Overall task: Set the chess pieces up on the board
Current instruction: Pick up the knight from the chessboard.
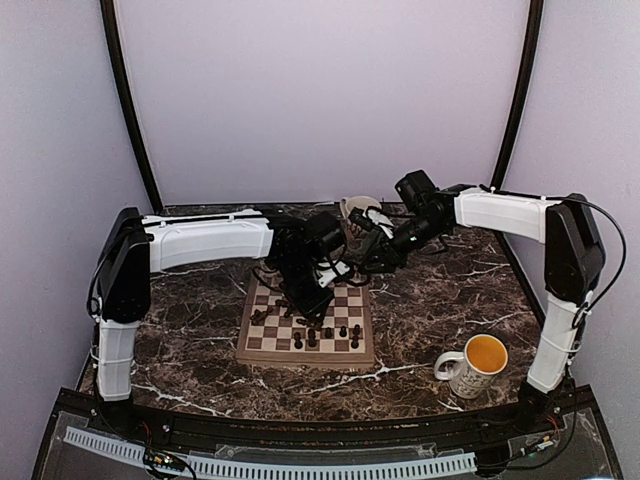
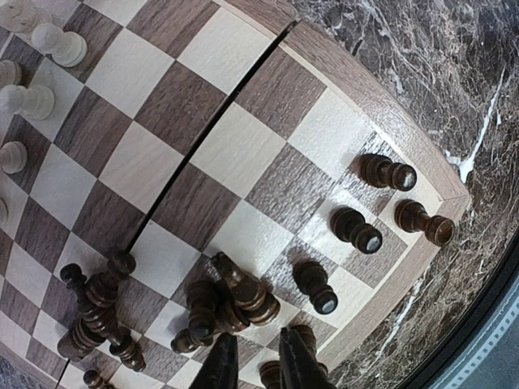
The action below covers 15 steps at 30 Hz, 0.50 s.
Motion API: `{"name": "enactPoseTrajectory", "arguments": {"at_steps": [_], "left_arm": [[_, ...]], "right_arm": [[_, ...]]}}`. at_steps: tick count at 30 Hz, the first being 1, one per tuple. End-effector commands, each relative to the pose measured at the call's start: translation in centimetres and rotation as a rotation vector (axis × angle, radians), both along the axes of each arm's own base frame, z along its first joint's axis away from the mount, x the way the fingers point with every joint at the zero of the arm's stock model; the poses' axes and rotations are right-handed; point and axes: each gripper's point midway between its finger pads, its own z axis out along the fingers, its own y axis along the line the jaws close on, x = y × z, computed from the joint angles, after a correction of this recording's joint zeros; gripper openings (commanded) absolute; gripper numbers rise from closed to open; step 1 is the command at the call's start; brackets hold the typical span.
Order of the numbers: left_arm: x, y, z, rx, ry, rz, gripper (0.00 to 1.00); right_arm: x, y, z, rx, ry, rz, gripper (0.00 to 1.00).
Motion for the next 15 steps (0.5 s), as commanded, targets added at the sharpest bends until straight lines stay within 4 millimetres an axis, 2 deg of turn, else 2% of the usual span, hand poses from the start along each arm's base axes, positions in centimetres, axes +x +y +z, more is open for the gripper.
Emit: {"name": "enactPoseTrajectory", "arguments": {"at_steps": [1,10,15], "left_arm": [[-0.7,0.0,-0.5,0.009,0.041,-0.005,0.21],[0.0,0.4,-2.2,0.059,0.019,-0.005,0.29],[0.3,0.4,-3.1,0.076,0.006,-0.008,0.3]], "right_arm": [[0.0,-0.3,1.6,0.04,-0.034,-0.001,0.42],[0.0,-0.4,1.6,0.046,-0.031,-0.003,0.42],[0.0,-0.4,1.3,0.043,-0.025,-0.002,0.42]]}}
